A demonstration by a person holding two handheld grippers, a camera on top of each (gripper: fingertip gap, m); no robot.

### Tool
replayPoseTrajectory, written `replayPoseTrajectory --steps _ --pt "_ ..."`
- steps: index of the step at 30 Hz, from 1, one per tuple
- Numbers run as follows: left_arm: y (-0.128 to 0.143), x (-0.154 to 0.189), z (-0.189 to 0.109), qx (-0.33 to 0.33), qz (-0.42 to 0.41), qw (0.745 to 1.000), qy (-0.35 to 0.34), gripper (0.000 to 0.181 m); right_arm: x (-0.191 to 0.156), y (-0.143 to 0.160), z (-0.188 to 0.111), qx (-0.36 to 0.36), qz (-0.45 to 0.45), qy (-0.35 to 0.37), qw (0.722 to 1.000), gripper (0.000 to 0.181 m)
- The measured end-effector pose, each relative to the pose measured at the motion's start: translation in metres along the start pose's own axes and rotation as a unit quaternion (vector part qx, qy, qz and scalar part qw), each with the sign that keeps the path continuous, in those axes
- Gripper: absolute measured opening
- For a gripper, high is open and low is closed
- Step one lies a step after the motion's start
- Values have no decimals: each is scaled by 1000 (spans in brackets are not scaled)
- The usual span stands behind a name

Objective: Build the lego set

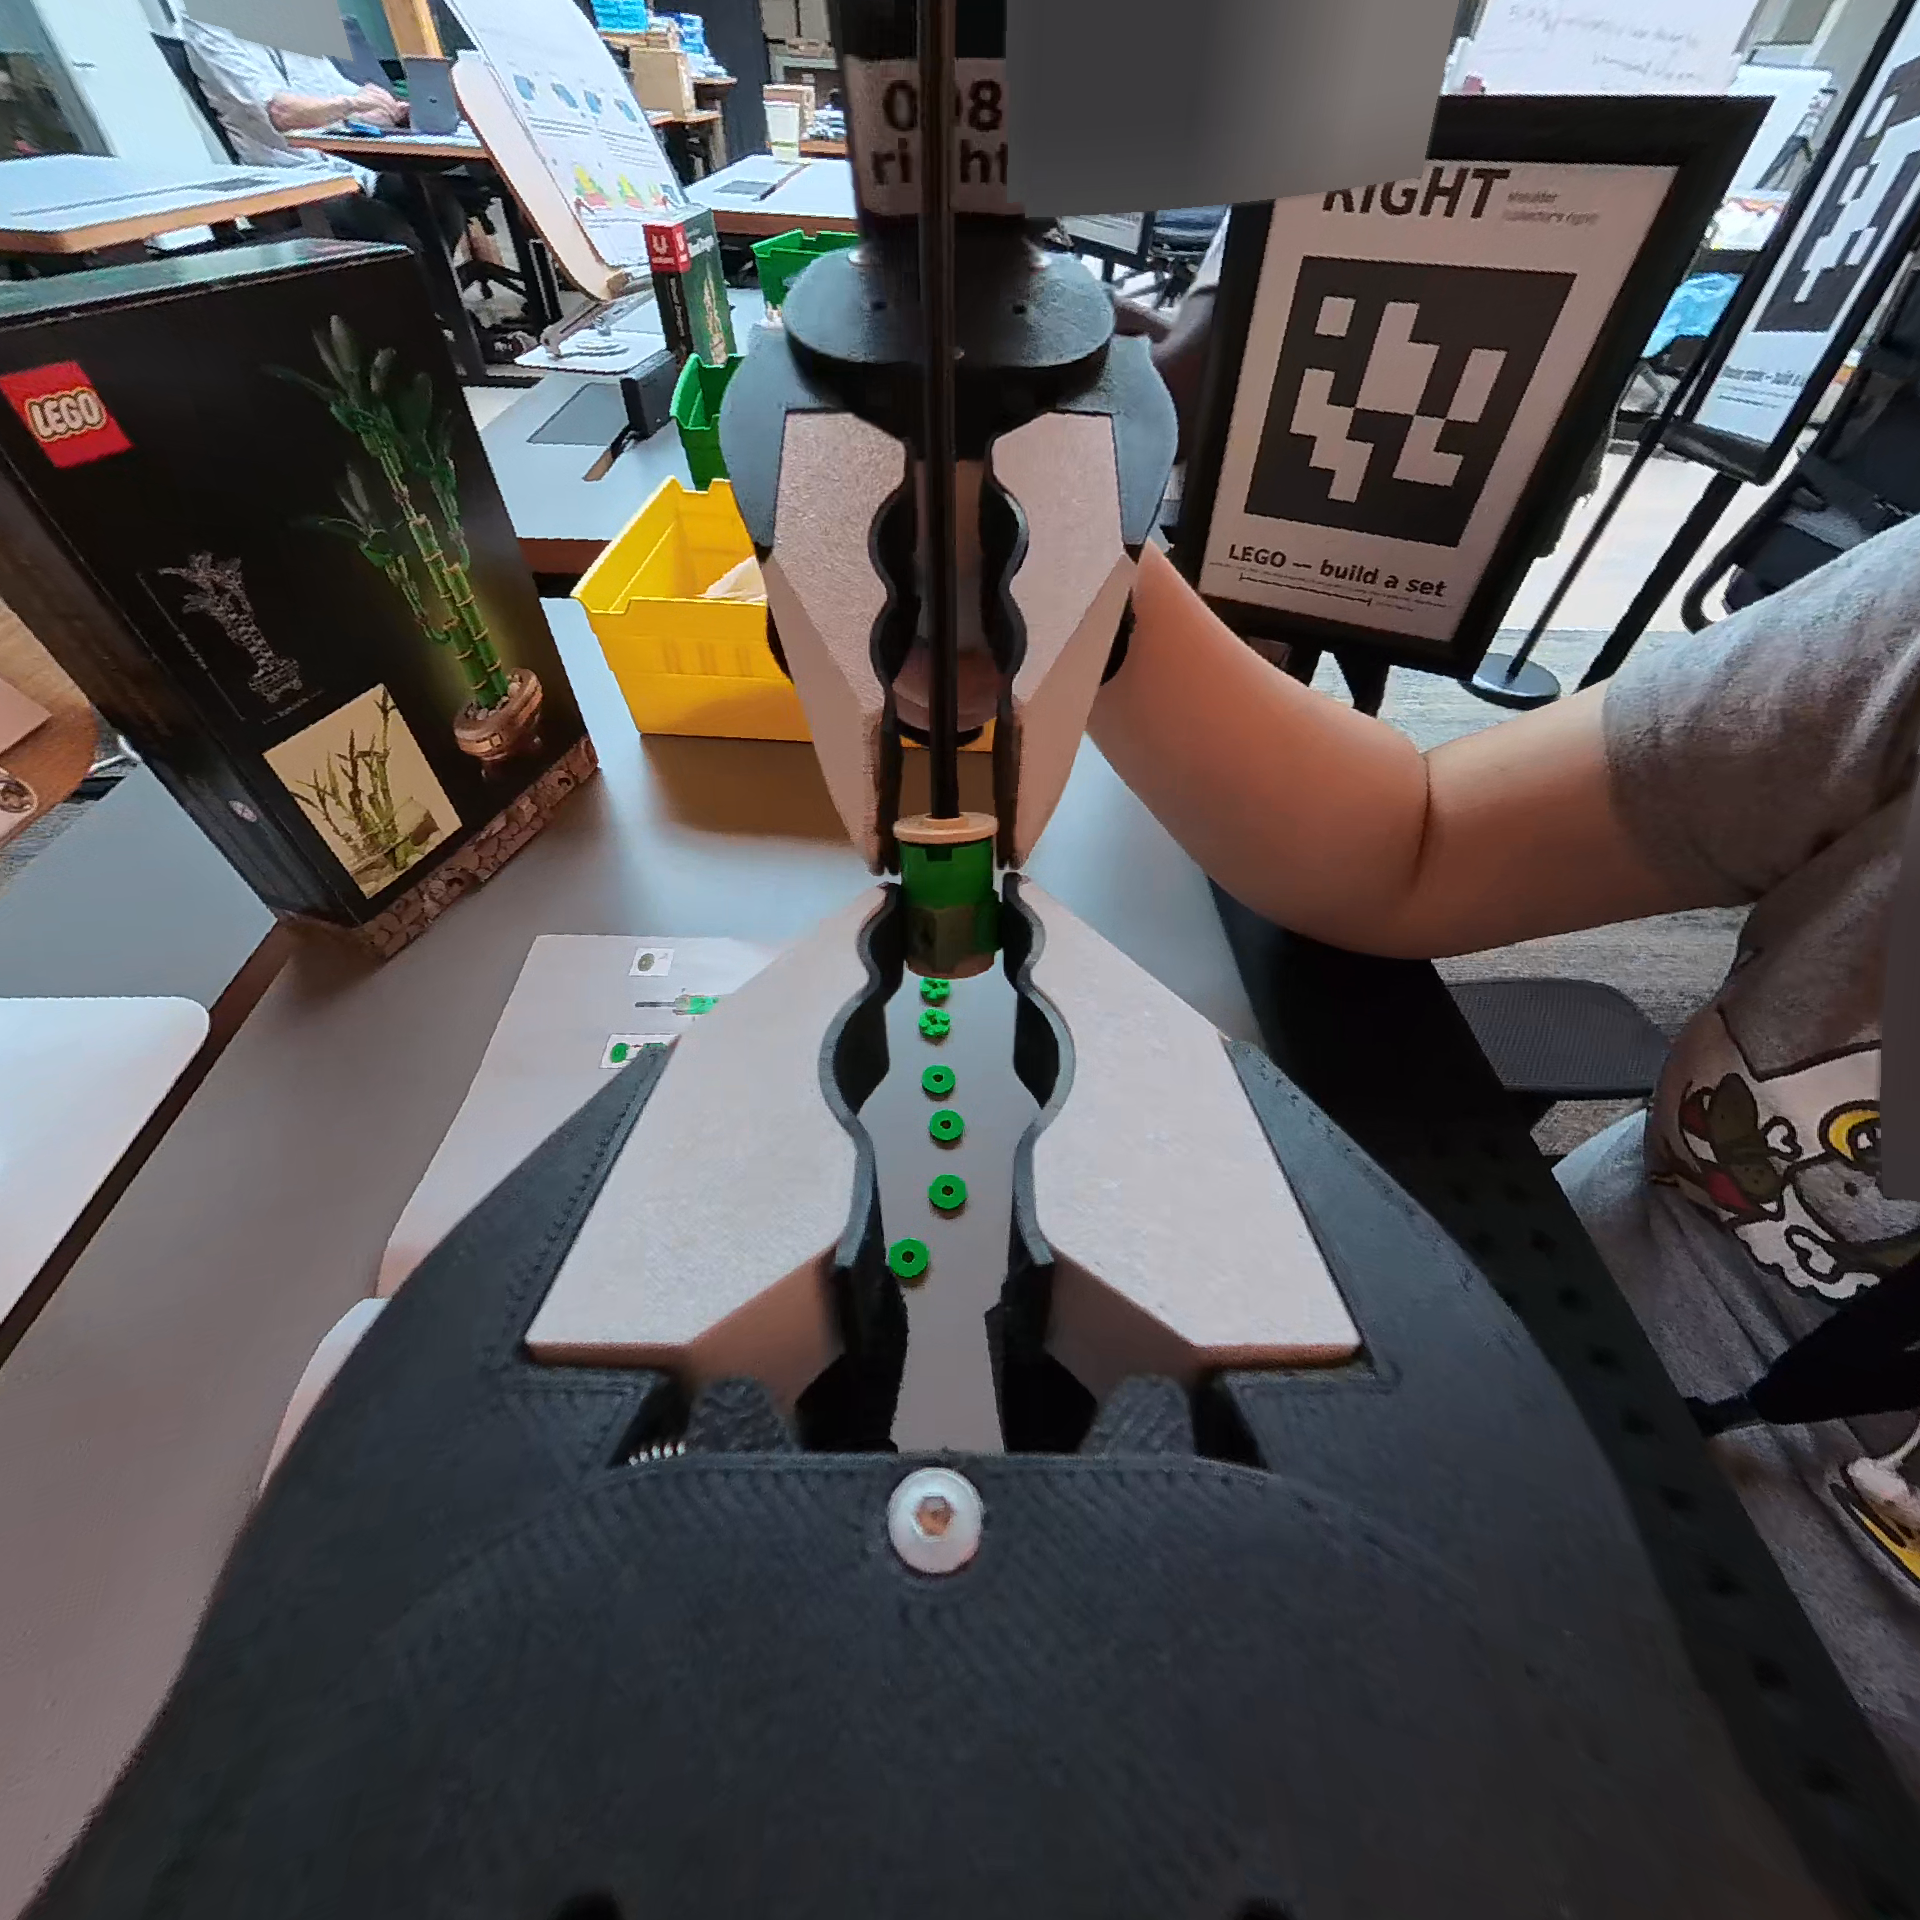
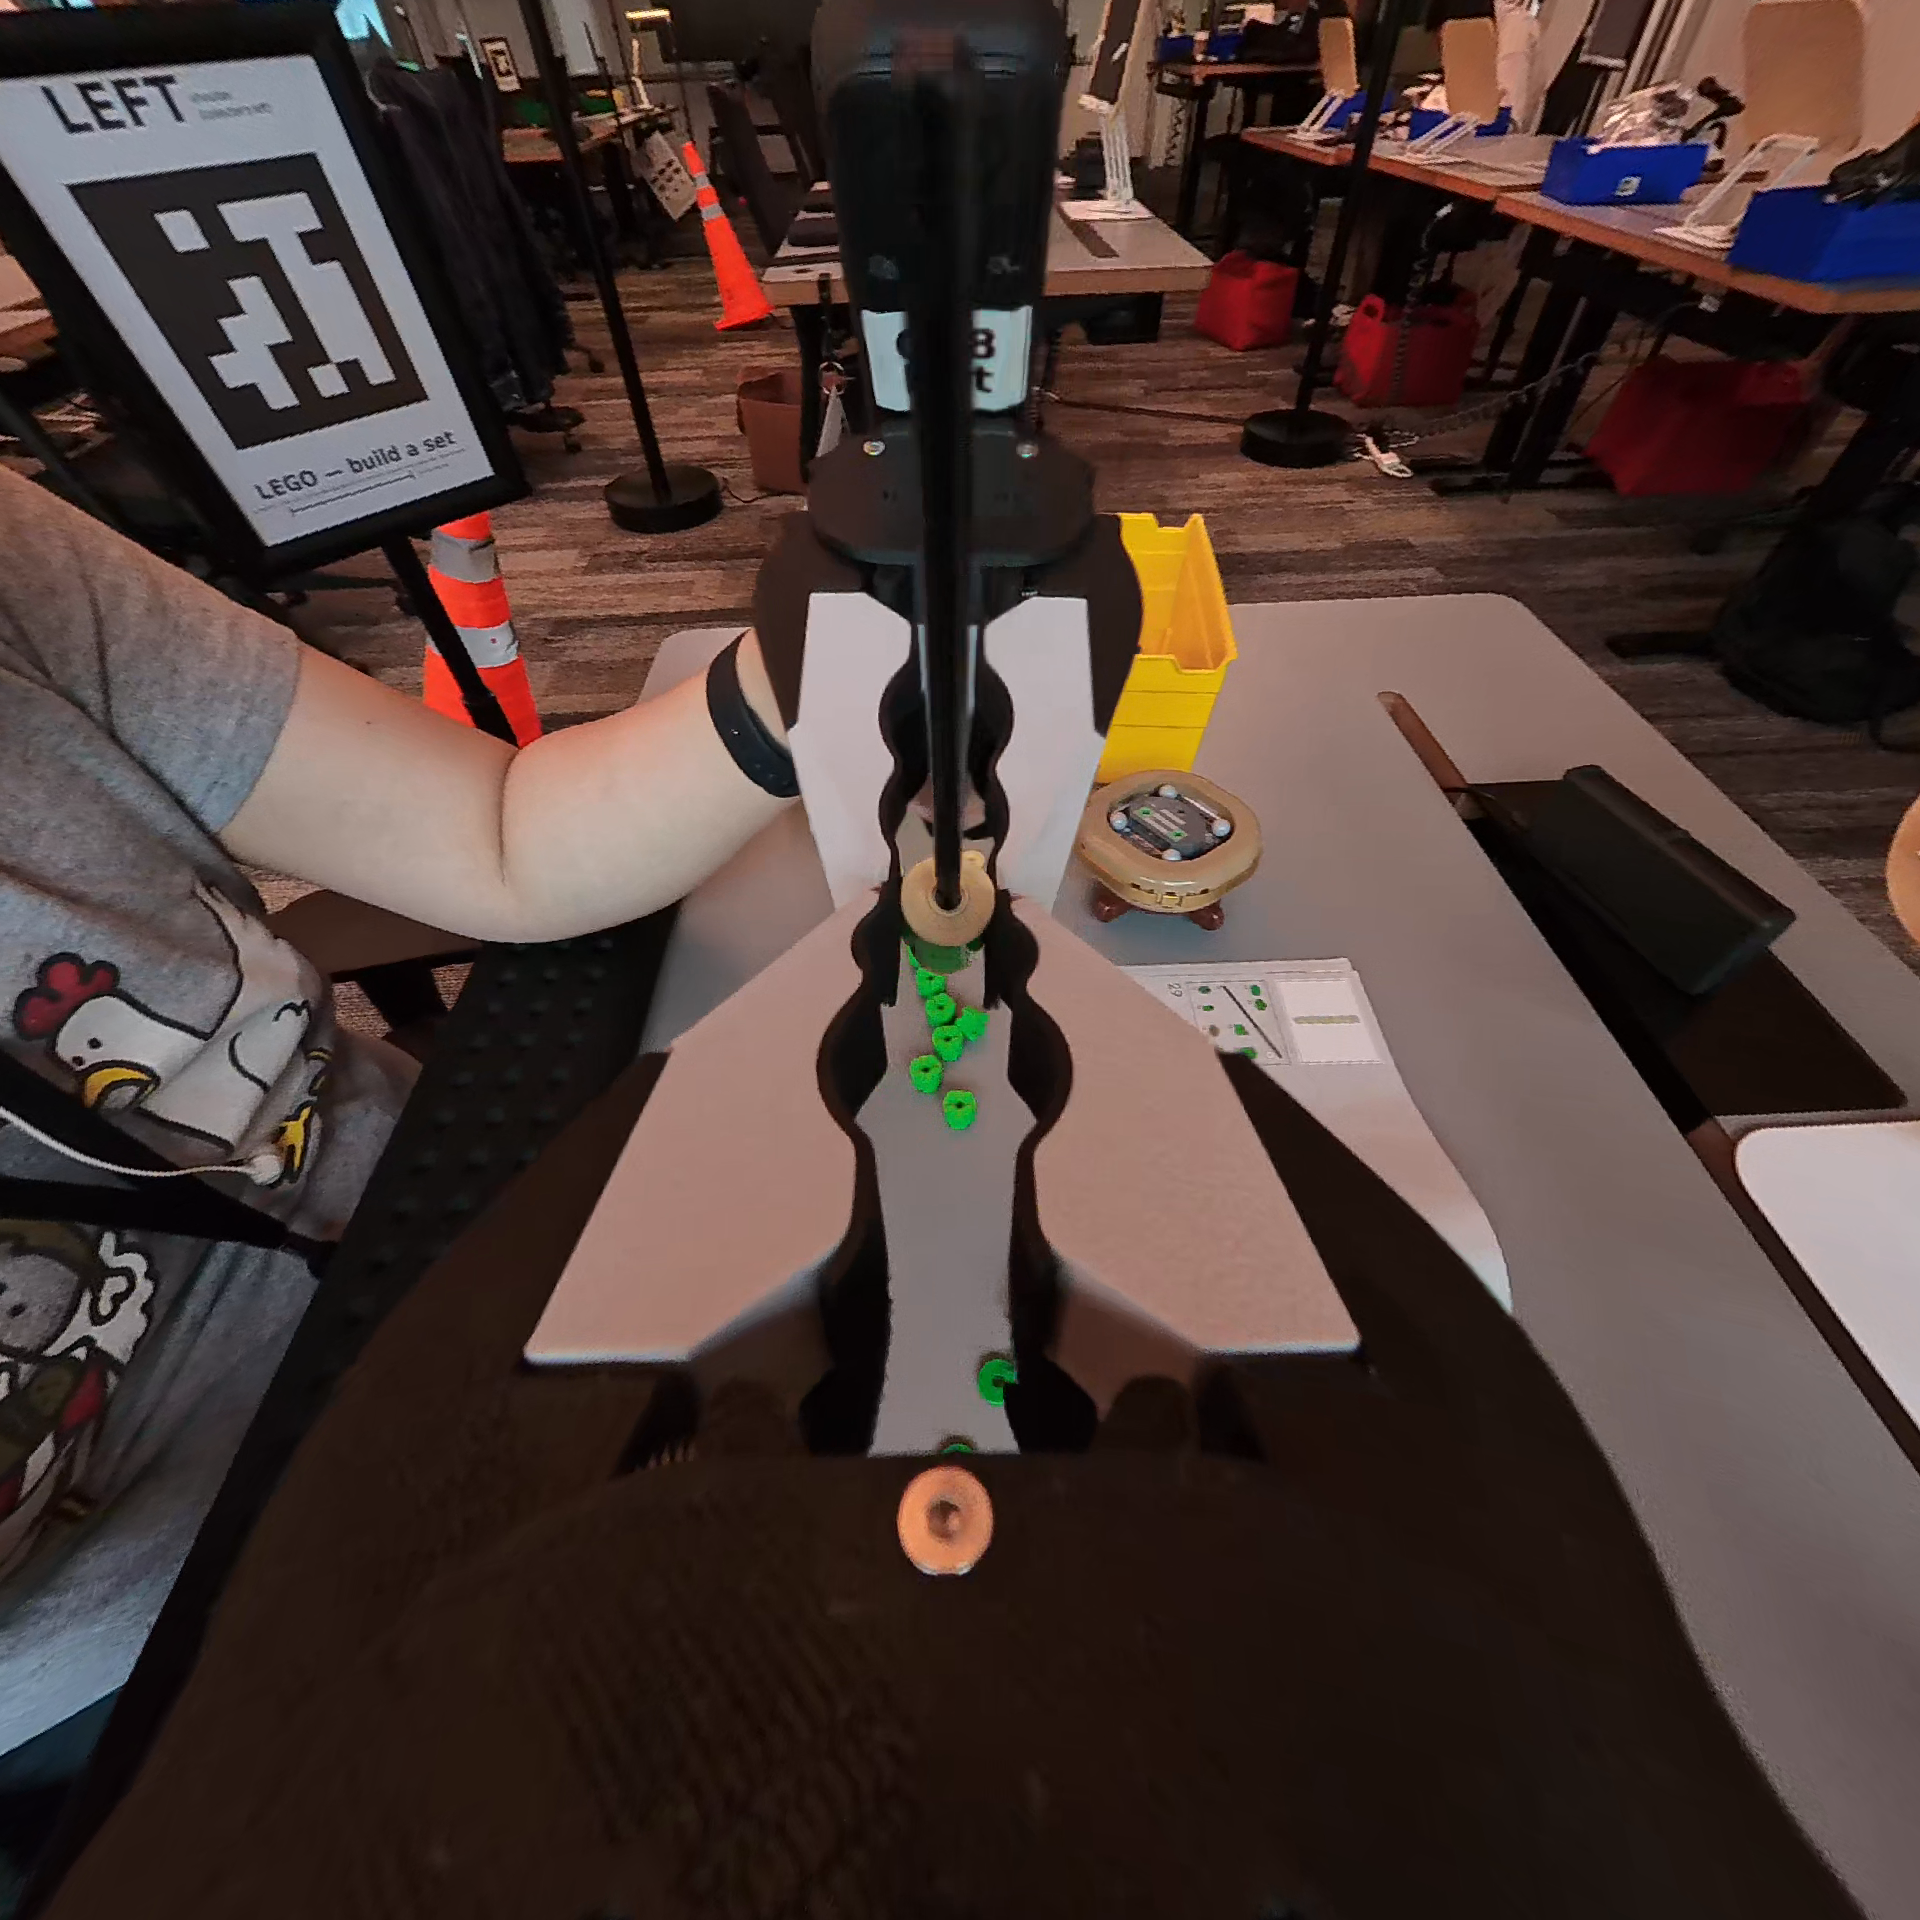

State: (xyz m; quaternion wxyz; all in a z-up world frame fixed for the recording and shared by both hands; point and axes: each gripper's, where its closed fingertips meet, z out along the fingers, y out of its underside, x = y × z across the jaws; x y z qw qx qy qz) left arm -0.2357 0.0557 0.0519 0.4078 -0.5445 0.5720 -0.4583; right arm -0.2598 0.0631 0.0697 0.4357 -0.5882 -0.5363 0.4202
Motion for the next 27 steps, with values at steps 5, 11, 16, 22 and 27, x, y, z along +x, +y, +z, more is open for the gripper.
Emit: replayPoseTrajectory --steps 5,11,16,22,27 --pt "0 5 2 -1 3 1000 12 16 -4 -2 1 2 -9 -9 1000 15" --pt "-3 5 1 7 -1 1000 15 16 -4 -8 -2 17 -13 -6 1000 15" --pt "0 4 2 -1 2 1000 11 16 -3 -8 -4 20 -9 -8 1000 15" --pt "-1 3 2 1 8 1000 5 16 -2 -8 -5 22 -10 -8 1000 16" --pt "-2 3 2 3 8 1000 5 16 -3 -4 -4 12 -11 -10 1000 16"
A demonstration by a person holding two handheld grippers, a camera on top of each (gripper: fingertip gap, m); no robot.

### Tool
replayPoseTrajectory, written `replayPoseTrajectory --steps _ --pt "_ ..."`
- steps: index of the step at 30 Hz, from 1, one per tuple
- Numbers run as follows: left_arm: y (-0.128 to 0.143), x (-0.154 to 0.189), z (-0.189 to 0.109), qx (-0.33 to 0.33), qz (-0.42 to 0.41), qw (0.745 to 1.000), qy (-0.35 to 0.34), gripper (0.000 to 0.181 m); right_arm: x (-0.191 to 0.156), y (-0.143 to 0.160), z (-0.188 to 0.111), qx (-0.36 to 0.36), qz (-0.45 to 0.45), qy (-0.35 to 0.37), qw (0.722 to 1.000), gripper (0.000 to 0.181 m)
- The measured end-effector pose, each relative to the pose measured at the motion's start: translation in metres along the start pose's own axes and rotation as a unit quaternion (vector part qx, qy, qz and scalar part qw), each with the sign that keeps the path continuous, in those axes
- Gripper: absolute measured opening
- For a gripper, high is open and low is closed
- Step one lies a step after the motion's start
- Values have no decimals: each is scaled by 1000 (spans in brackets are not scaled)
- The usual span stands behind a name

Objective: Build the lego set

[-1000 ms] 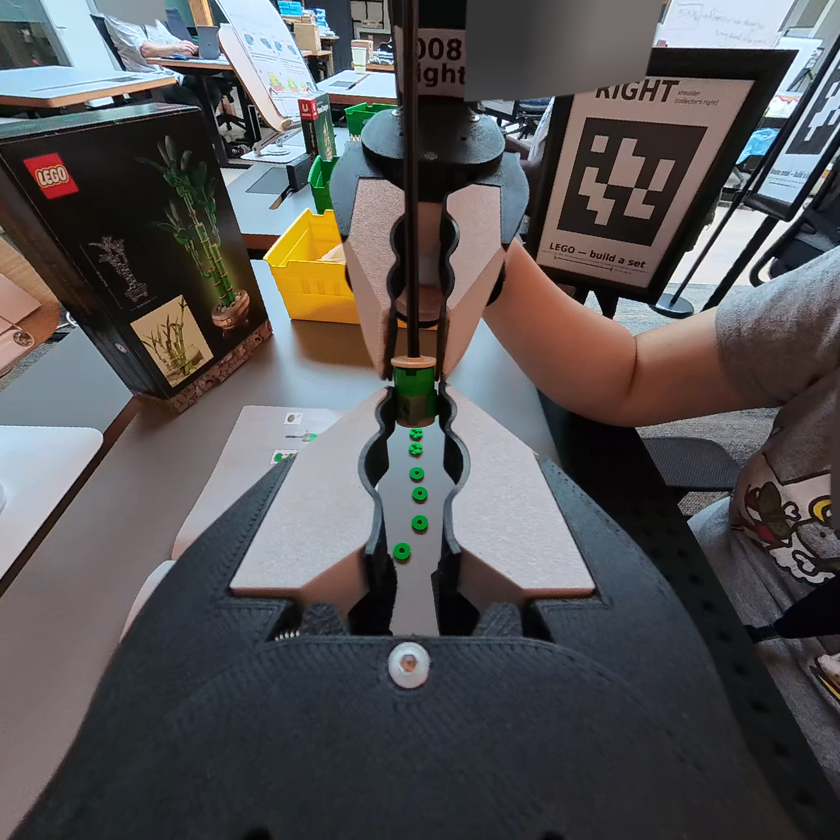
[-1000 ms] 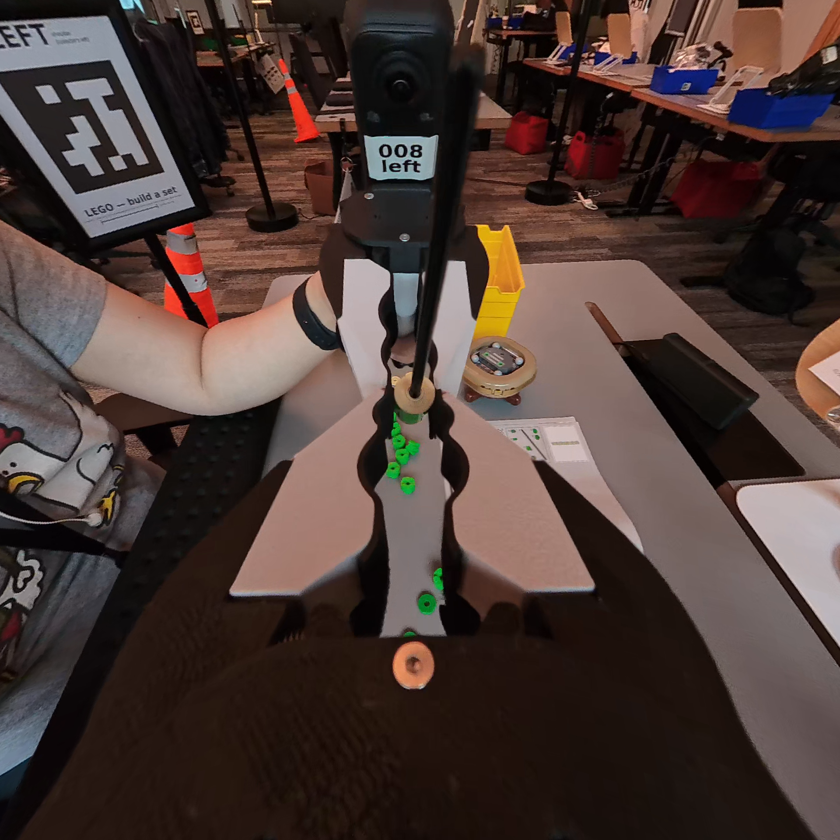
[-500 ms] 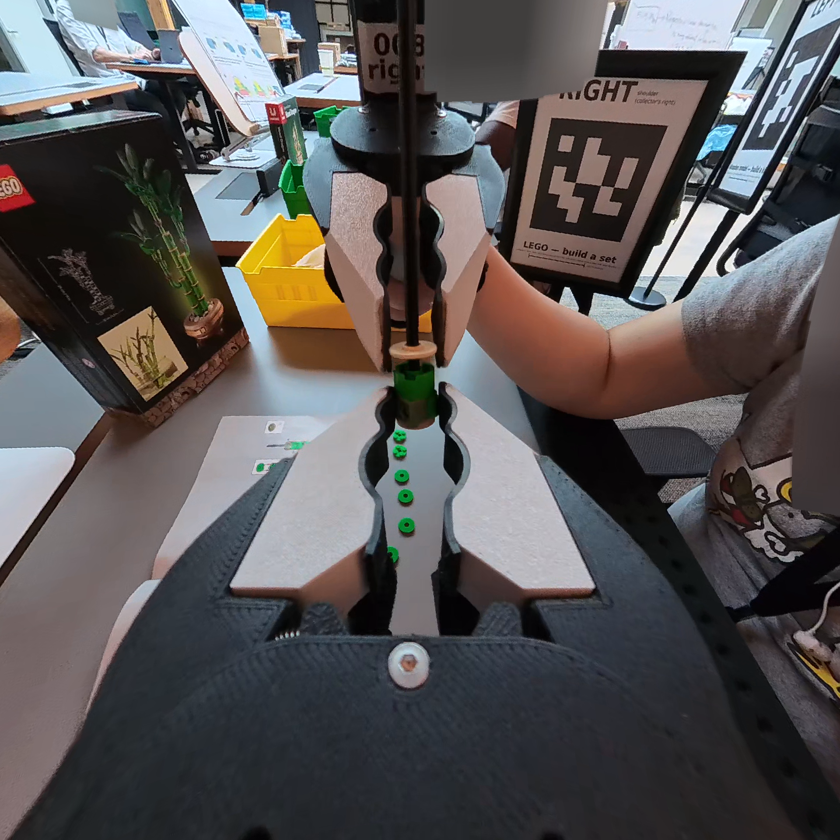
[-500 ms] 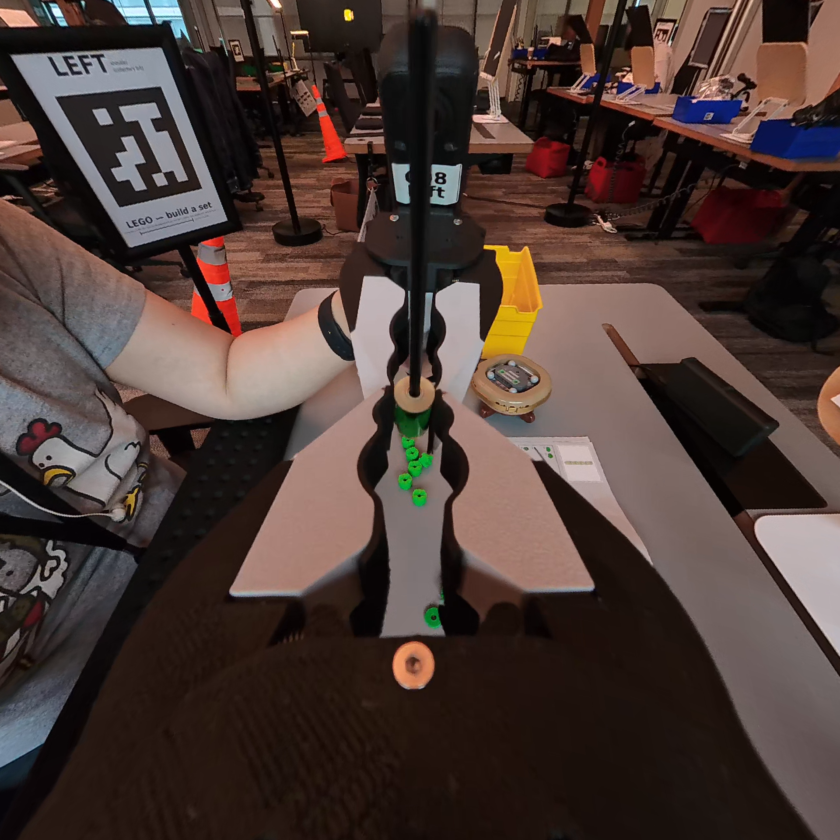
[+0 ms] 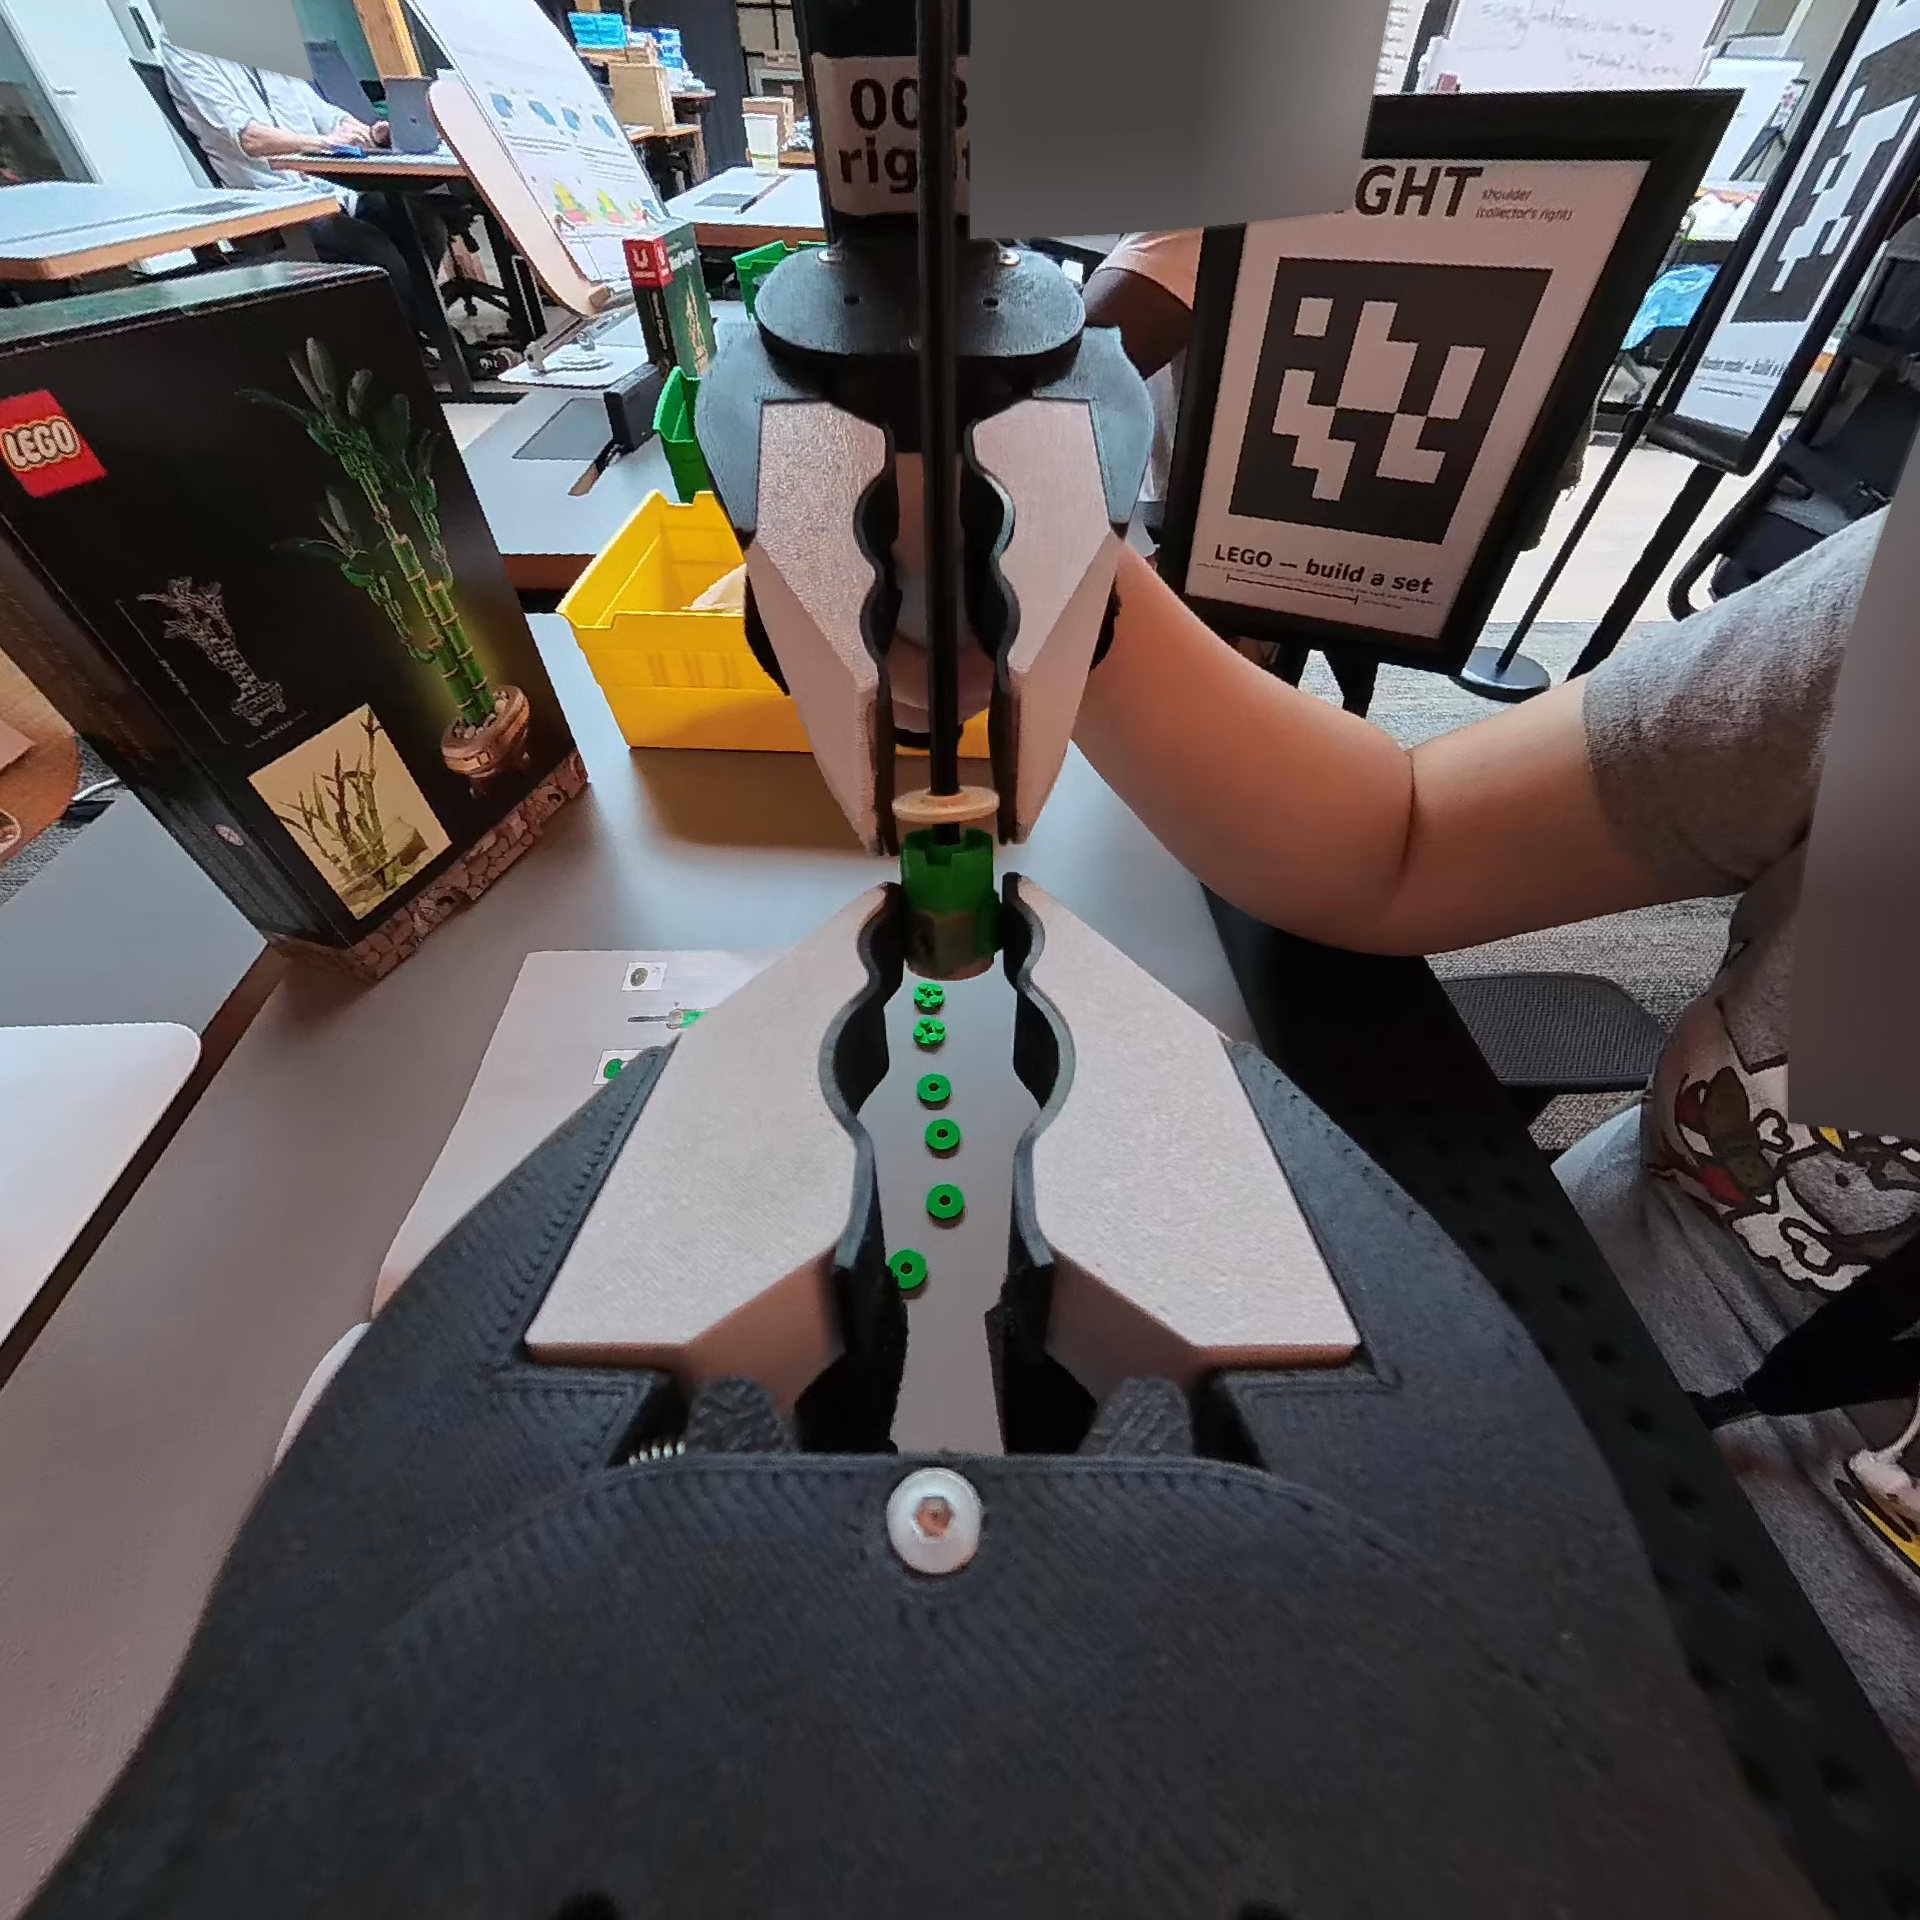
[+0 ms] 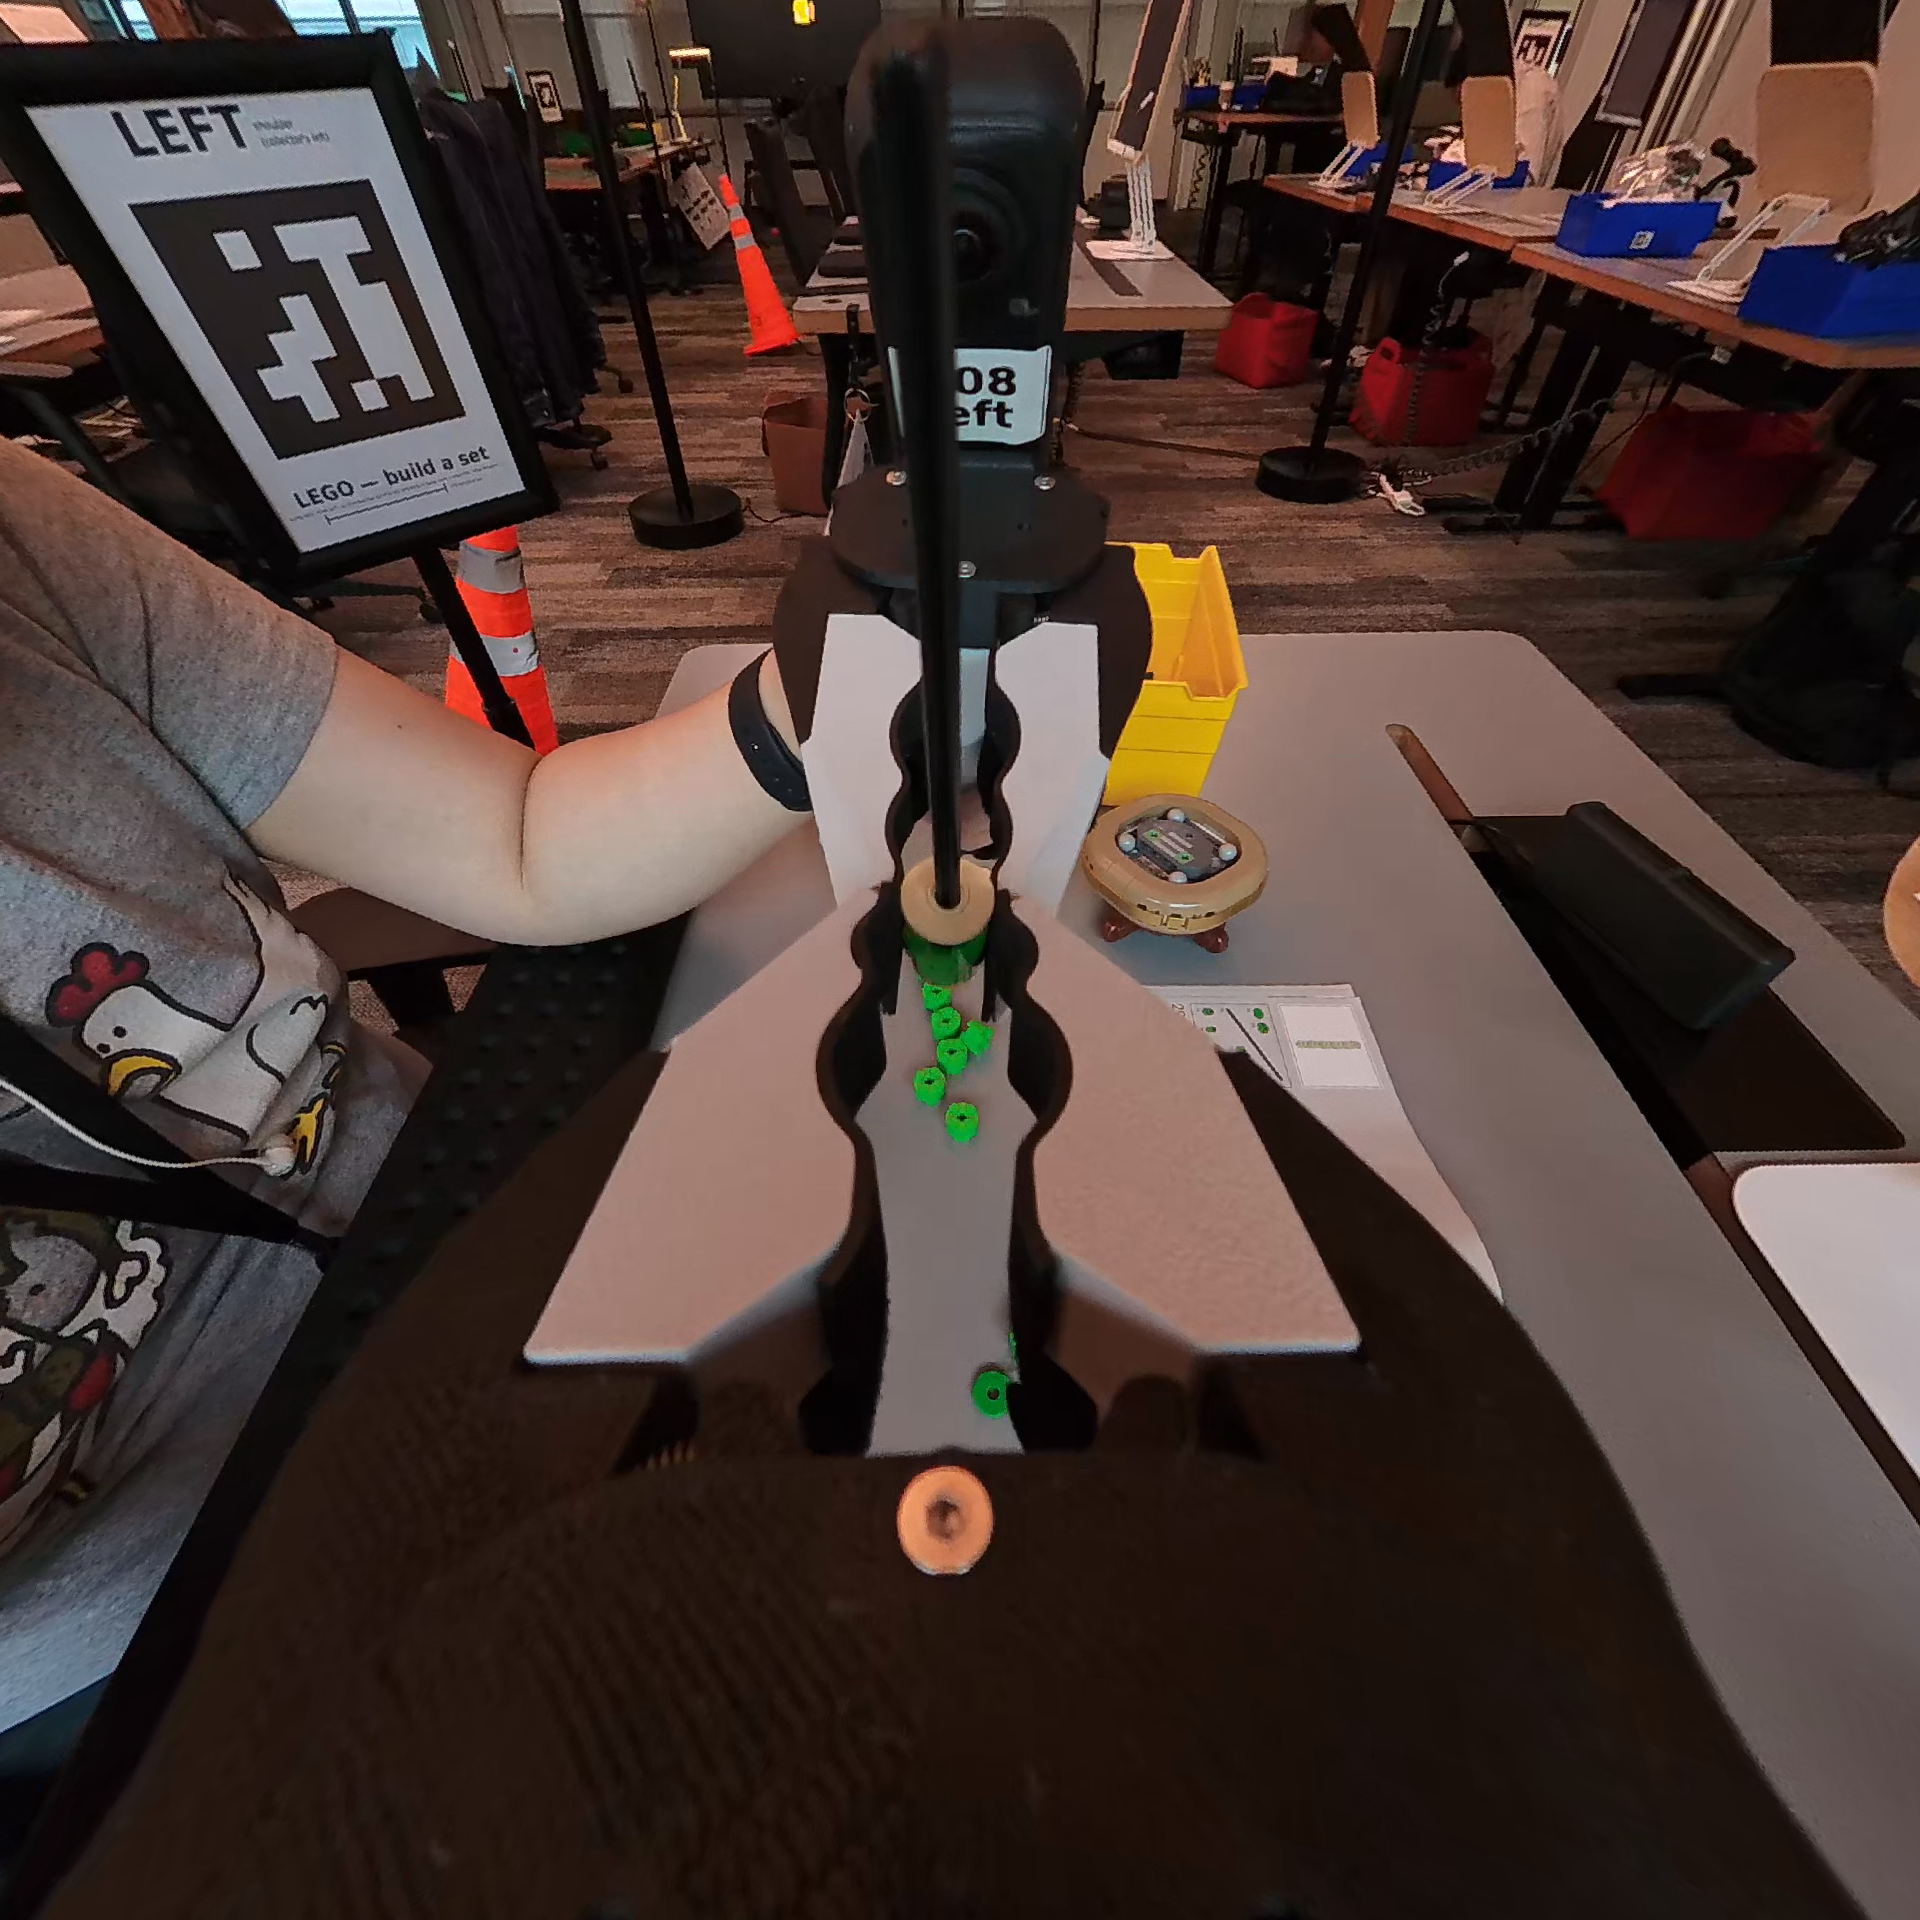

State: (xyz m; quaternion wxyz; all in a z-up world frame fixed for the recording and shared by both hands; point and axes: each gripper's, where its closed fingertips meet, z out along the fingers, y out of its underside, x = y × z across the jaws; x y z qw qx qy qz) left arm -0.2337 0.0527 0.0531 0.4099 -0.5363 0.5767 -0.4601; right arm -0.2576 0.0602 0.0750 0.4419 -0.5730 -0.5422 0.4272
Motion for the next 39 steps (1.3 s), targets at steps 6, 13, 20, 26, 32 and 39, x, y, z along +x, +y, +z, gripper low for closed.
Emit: replayPoseTrajectory --steps 6,13,20,26,32,39 --pt "-2 1 -1 6 2 1000 1 16 -3 -3 0 6 -12 0 1000 26" --pt "-6 14 1 16 -10 999 43 16 -8 -3 -1 13 -27 -17 999 31" --pt "-11 39 2 28 -31 991 124 16 -34 -4 -2 18 -60 -76 995 34" --pt "-11 47 1 30 -31 988 148 15 -35 -10 -3 31 -102 -61 992 39" --pt "-11 51 0 28 -33 986 162 15 -42 -8 -6 36 -153 -64 985 43" --pt "-4 55 4 12 -49 982 183 15 -43 -6 -8 37 -167 -68 983 42"
